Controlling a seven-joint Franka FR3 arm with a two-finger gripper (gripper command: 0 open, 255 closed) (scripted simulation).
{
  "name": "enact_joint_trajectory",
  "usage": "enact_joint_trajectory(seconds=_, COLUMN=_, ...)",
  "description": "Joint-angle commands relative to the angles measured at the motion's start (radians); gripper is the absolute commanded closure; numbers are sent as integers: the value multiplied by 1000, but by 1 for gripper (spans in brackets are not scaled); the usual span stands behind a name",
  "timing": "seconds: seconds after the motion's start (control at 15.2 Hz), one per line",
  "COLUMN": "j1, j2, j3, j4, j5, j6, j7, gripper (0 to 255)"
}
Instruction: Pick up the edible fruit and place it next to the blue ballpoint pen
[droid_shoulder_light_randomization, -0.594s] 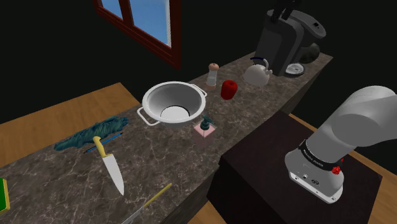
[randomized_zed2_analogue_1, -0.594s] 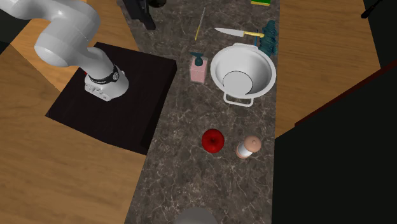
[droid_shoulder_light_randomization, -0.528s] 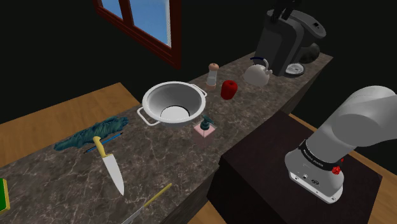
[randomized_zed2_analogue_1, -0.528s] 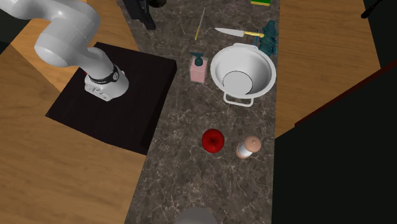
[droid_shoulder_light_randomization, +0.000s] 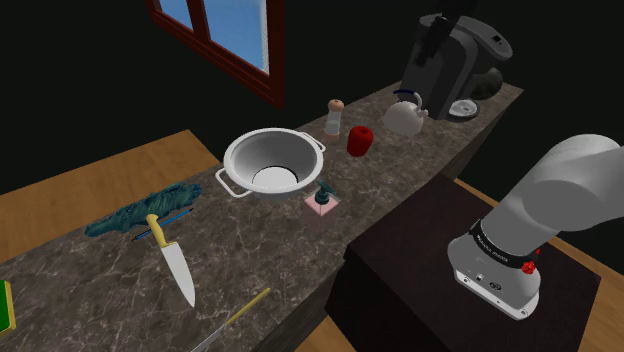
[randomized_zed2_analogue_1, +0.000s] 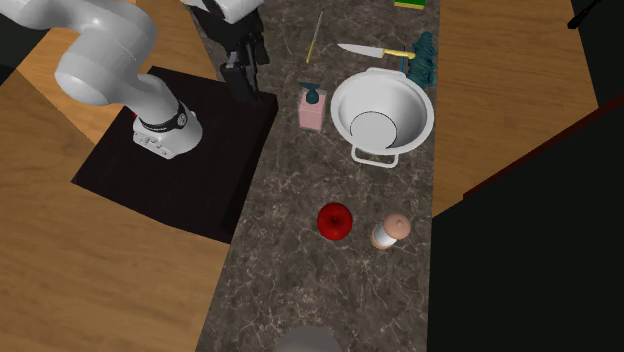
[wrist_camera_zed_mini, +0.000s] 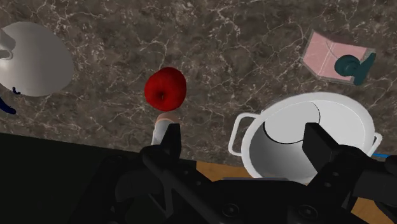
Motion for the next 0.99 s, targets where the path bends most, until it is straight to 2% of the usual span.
enact_joint_trajectory(seconds=0.0, j1=12, j2=49, j3=-33, j4=-23, j5=-6, j6=72, j7=-69, gripper=0)
enact_joint_trajectory(seconds=0.53, j1=65, j2=273, j3=-182, j4=-55, j5=5, j6=313, j7=-368, gripper=0)
enact_joint_trajectory(seconds=0.92, j1=125, j2=505, j3=-285, j4=-4, j5=104, j6=465, j7=-636, gripper=0)
